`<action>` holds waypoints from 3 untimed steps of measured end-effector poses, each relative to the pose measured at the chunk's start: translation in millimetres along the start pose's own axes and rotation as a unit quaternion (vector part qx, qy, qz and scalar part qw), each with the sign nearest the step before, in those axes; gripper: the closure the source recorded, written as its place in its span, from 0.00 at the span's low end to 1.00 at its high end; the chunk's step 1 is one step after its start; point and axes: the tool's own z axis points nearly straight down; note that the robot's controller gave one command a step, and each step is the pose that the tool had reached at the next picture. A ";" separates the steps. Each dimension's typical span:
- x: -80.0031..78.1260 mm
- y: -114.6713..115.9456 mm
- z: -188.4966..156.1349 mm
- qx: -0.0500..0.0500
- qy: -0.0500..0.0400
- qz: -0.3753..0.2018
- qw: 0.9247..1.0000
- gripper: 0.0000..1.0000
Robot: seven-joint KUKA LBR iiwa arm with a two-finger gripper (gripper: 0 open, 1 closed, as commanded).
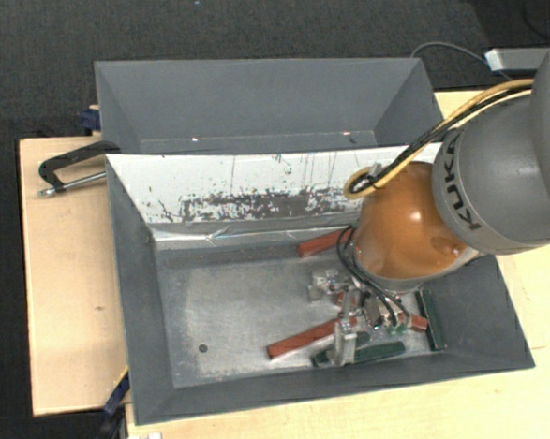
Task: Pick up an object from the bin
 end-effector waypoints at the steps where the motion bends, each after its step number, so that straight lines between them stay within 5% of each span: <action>1: 0.7 0.0 0.6 0.000 0.001 0.000 1.000 1.00; 2: 0.7 0.0 0.6 0.000 0.001 0.000 1.000 1.00; 3: -23.1 15.9 -119.2 0.000 -0.001 0.007 1.000 1.00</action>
Offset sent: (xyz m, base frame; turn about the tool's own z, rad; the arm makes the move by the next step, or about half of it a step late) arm 0.0000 0.0000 0.0000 0.0000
